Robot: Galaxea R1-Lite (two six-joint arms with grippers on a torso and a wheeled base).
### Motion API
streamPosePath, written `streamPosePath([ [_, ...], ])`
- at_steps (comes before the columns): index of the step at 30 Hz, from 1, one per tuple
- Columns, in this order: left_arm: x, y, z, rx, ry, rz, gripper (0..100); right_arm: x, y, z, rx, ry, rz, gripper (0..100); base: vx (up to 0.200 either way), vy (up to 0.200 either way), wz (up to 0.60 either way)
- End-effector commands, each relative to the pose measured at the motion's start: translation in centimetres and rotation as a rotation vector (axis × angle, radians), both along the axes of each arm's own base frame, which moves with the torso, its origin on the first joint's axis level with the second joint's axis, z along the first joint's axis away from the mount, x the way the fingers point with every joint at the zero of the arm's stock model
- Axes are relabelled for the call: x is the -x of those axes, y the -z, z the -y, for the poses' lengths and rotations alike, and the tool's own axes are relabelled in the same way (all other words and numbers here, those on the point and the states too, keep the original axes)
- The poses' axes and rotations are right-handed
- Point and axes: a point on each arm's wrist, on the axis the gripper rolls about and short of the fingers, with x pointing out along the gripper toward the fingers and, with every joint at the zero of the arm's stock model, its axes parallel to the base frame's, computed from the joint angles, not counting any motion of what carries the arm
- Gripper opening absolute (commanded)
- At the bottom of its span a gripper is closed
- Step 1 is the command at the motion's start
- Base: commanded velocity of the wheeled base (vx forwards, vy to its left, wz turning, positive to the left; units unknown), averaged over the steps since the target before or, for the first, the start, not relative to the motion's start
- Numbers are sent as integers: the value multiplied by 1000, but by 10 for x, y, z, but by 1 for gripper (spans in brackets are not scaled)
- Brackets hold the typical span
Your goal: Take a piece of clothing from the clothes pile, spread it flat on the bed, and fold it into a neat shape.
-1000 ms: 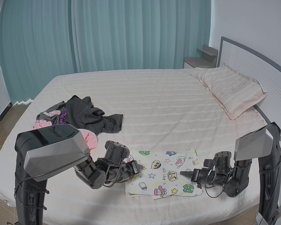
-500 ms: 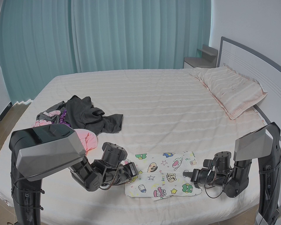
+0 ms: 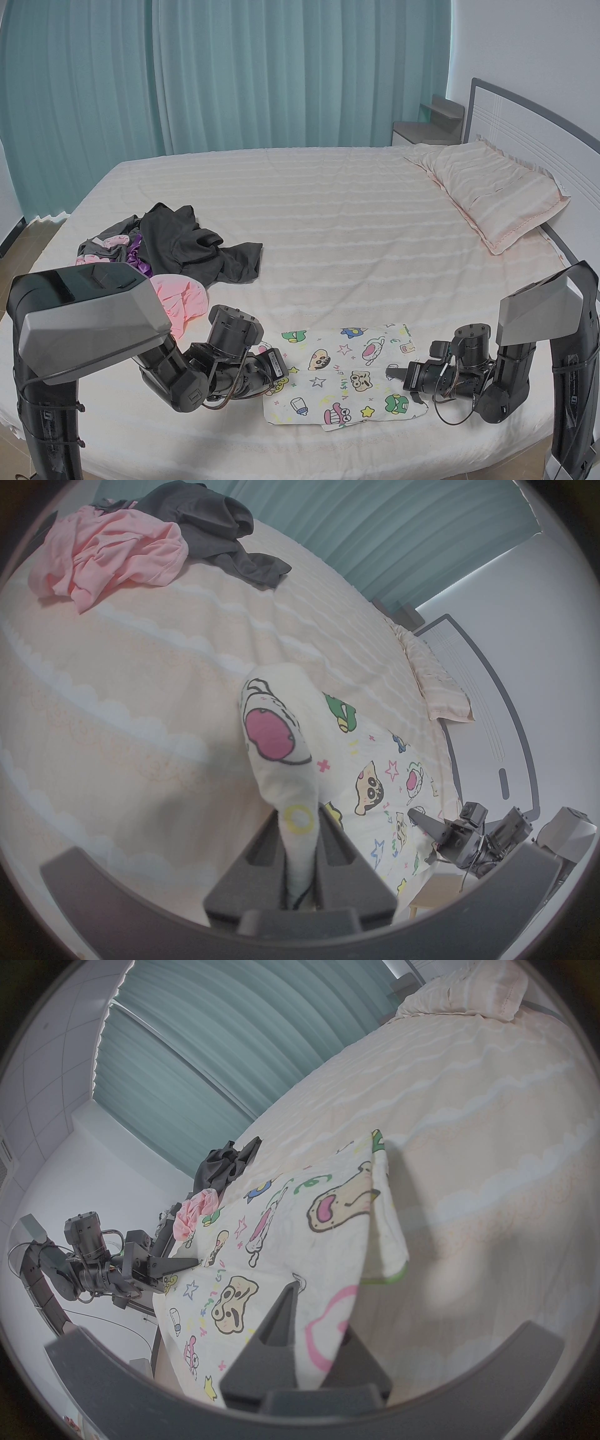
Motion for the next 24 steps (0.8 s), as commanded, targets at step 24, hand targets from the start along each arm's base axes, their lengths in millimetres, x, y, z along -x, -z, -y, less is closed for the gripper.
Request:
streamPosePath([
  [24, 33, -12, -33, 26, -59, -9, 0, 9, -12, -13, -8, -48, 27, 0, 0, 200, 0],
])
